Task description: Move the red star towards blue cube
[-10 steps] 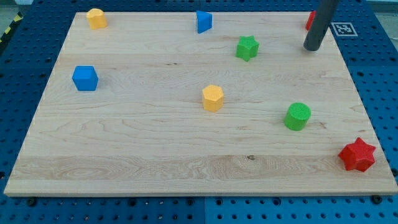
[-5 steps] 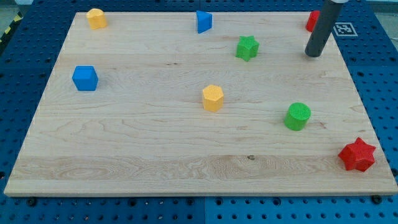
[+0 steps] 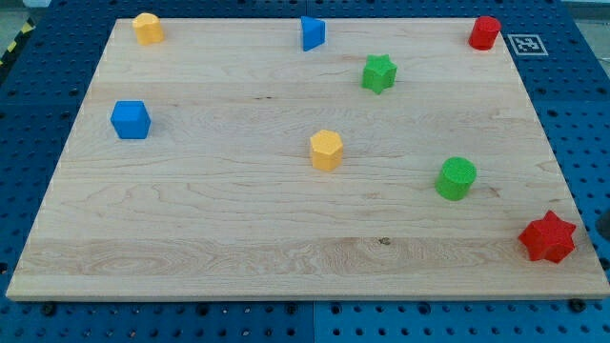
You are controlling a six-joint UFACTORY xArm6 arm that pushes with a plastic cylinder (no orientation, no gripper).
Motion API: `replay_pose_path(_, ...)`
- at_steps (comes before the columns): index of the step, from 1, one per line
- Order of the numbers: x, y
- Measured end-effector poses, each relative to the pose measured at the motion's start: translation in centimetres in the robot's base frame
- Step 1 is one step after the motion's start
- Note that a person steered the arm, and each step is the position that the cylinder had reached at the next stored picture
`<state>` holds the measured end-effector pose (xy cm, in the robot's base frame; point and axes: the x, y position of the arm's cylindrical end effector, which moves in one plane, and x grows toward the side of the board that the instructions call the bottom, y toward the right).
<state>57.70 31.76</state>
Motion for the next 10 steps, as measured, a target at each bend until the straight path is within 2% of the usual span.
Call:
replay_pose_path(1,0.2,-0.1)
replay_pose_path(3,0.1,-8.9)
replay_pose_path(4,0.0,-11.2)
replay_pose_path(6,-2.8,-16.3)
replay_pose_path(10,-4.7,-36.6)
